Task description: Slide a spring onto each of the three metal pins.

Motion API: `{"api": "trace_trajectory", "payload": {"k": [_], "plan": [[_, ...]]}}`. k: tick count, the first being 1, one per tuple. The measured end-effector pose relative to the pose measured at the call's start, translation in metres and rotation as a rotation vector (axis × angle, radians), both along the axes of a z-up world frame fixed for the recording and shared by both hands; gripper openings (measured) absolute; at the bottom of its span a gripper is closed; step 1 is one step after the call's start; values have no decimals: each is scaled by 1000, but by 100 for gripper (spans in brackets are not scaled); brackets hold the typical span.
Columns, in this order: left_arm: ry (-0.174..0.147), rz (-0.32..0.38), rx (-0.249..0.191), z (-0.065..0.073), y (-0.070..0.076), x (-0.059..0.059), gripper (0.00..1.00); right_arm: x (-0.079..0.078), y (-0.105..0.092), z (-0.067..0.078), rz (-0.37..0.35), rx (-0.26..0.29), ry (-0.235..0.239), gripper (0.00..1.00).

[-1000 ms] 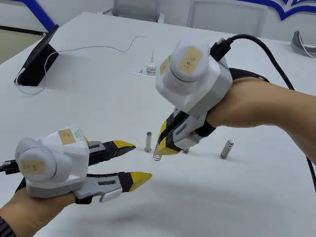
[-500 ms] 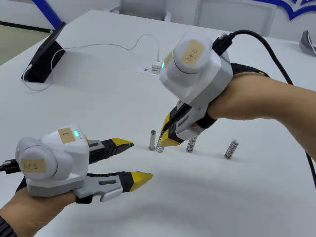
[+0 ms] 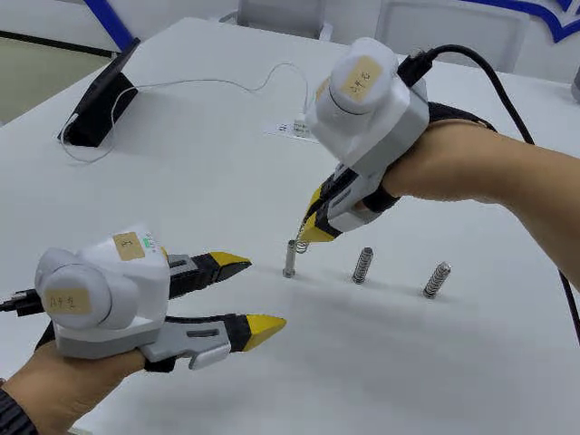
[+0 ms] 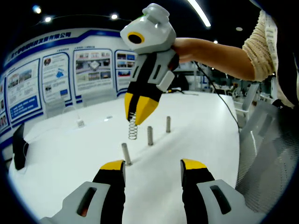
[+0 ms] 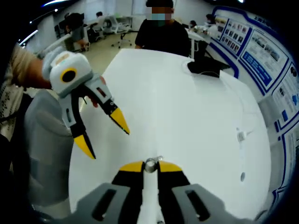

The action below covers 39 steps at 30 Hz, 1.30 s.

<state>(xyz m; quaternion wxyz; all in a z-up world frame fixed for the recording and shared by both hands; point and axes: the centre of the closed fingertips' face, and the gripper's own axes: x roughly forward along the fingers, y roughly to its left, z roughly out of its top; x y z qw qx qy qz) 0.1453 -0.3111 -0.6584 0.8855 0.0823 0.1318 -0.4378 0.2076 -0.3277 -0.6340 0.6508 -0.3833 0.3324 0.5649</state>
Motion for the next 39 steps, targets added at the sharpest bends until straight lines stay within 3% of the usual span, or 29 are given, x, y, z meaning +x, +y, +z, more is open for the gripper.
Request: {"api": "trace_trajectory", "payload": {"k": [13, 27, 39], "plan": [[9, 24, -6, -2, 7, 0, 48, 18, 5, -14, -19, -17, 1, 12], [17, 31, -10, -6, 10, 2, 47, 17, 6, -25, -22, -43, 27, 12], [21, 33, -11, -8, 13, 5, 47, 17, 8, -43, -27, -81, 68, 12]]}}
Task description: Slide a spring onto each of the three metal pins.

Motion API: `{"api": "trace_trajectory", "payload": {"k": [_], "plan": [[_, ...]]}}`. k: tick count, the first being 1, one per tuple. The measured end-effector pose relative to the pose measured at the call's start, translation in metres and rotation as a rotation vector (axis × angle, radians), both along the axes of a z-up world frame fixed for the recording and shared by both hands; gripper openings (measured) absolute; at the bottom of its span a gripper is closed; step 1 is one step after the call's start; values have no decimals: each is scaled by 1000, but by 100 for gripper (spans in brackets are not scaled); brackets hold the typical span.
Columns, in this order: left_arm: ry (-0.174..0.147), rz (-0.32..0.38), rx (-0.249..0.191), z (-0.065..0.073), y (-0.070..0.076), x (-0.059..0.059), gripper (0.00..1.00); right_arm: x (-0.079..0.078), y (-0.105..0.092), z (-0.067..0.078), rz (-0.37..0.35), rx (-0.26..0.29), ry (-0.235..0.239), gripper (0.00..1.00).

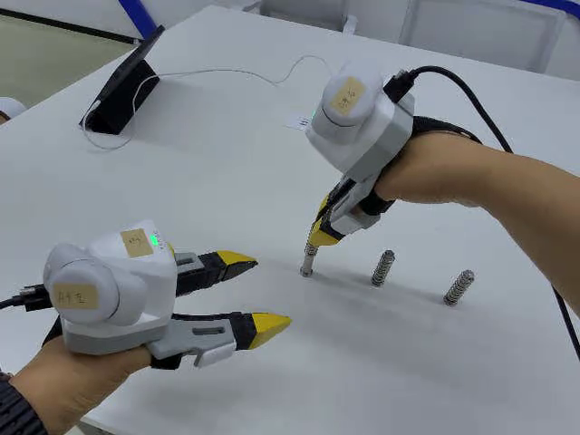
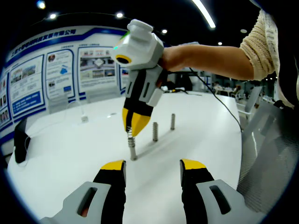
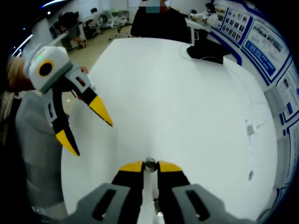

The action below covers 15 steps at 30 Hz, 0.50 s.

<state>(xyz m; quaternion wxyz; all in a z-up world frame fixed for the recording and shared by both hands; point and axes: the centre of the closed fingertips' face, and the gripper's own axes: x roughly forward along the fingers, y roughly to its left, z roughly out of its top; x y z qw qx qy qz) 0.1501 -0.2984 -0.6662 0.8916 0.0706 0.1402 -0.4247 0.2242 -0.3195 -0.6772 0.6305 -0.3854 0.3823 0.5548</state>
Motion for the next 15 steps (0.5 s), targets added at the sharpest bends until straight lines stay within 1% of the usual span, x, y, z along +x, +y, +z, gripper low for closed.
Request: {"api": "trace_trajectory", "payload": {"k": [4, 15], "plan": [[3, 3, -2, -1, 2, 1, 47, 0, -1, -7, 1, -16, 7, 12], [12, 4, -7, -4, 3, -1, 47, -5, -5, -20, -2, -43, 27, 12]]}}
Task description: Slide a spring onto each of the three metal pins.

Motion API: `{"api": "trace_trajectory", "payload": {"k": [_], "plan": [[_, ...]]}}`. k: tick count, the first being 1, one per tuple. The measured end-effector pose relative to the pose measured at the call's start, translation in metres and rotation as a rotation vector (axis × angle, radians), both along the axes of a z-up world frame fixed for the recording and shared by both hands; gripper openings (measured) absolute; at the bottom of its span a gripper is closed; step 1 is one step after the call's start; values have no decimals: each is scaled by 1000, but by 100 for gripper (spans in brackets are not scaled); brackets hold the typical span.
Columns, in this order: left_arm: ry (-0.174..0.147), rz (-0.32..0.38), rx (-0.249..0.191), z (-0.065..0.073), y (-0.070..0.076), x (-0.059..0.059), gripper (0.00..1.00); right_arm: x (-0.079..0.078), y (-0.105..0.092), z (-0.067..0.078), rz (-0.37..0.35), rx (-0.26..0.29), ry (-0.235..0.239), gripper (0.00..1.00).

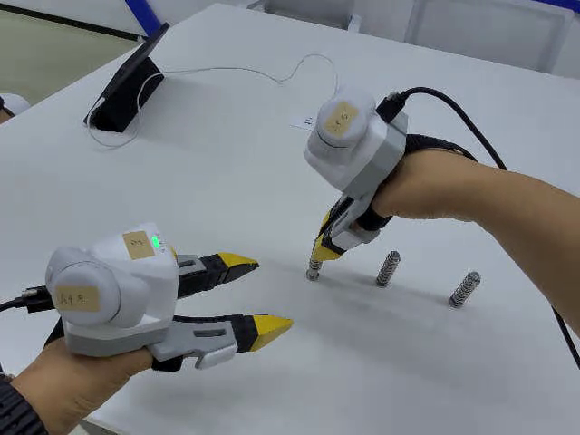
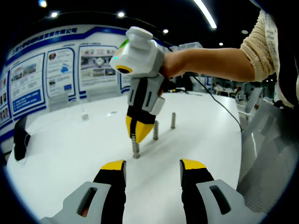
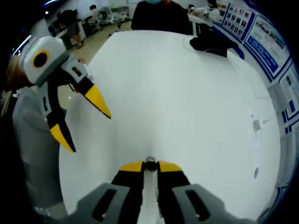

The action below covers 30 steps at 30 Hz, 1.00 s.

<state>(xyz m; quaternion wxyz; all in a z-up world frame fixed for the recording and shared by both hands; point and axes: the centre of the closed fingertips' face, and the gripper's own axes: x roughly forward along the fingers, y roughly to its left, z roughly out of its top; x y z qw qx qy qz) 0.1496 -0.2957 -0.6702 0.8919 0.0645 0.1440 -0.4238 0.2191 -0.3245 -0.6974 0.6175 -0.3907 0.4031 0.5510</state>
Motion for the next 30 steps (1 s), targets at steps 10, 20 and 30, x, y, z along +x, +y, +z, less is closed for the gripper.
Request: {"api": "trace_trajectory", "payload": {"k": [10, 20, 30], "plan": [[5, -3, -1, -2, -1, 1, 47, 0, -5, -10, -10, -16, -2, 12], [6, -4, 0, -2, -2, 1, 47, 0, -5, -10, -10, -7, -8, 12], [8, -4, 8, -2, -1, 2, 47, 1, -8, -3, -13, 14, -30, 20]]}}
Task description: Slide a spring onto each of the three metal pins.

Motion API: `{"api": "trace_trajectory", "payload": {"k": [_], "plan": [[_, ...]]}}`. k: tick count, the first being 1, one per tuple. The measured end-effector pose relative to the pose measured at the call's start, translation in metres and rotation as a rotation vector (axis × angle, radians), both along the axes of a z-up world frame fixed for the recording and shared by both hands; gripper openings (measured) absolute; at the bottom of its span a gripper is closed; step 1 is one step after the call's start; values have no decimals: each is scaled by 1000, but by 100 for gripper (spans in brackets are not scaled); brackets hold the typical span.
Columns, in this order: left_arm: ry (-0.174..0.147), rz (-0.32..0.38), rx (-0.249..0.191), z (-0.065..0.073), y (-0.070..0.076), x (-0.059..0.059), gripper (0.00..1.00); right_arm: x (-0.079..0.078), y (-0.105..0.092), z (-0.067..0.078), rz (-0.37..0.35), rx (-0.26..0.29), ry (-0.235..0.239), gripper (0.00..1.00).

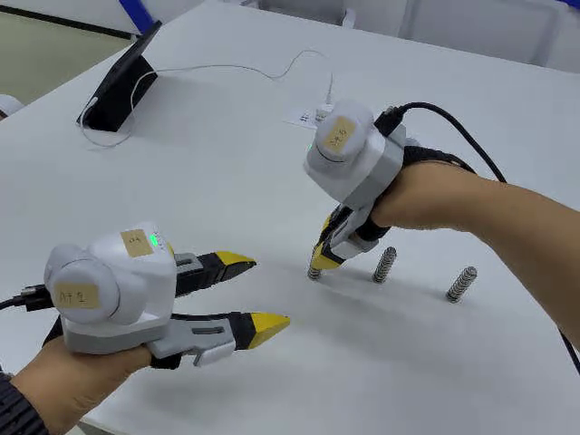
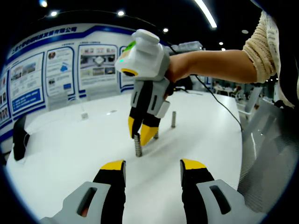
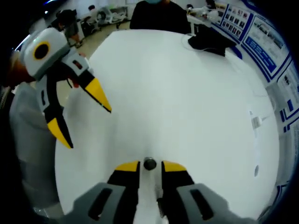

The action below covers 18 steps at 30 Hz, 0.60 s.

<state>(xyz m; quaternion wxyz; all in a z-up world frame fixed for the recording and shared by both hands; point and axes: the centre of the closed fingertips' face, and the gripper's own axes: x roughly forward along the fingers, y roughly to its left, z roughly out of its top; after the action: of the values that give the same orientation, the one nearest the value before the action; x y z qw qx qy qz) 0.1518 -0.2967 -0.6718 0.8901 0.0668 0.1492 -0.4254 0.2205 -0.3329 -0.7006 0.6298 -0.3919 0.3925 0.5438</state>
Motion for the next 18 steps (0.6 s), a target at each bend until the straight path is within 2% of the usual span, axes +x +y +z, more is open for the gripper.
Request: {"api": "trace_trajectory", "payload": {"k": [11, 18], "plan": [[6, -3, -3, 1, -5, 3, 49, 7, -14, 9, -38, 29, -35, 27], [14, -8, -5, 2, -8, 8, 50, 12, -31, 14, -78, 53, -49, 32]]}}
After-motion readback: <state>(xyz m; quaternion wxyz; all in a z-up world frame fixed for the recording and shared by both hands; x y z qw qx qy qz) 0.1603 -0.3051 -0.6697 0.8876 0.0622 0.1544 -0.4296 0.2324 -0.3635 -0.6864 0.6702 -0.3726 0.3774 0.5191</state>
